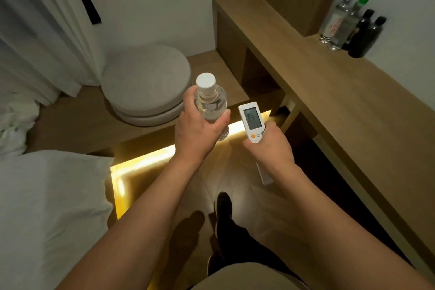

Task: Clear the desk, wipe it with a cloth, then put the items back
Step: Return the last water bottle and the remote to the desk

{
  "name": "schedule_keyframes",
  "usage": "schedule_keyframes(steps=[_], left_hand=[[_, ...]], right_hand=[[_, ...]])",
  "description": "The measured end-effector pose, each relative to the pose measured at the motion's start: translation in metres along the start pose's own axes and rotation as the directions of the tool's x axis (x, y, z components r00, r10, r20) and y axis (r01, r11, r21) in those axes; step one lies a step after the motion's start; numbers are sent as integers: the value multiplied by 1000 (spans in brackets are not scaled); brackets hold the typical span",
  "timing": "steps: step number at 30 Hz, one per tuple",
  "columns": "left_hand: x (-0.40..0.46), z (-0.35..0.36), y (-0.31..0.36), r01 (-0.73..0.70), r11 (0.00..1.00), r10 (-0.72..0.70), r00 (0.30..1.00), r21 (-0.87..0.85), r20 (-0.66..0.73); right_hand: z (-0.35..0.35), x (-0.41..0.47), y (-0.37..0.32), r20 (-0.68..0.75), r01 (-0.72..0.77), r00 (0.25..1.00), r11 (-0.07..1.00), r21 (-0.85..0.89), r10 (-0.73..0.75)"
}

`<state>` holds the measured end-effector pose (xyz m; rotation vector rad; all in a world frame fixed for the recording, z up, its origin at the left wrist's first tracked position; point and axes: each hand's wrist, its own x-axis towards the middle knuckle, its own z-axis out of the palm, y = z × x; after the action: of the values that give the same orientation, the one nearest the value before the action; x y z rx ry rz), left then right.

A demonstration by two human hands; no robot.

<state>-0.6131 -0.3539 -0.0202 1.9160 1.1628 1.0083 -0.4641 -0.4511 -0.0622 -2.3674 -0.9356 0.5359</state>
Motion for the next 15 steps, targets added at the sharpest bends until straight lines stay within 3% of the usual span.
schedule_keyframes(steps=[15], left_hand=[[257,83,-24,-39,999,37,997,29,72]], right_hand=[[-2,249,-76,11,-30,999,999,39,30]])
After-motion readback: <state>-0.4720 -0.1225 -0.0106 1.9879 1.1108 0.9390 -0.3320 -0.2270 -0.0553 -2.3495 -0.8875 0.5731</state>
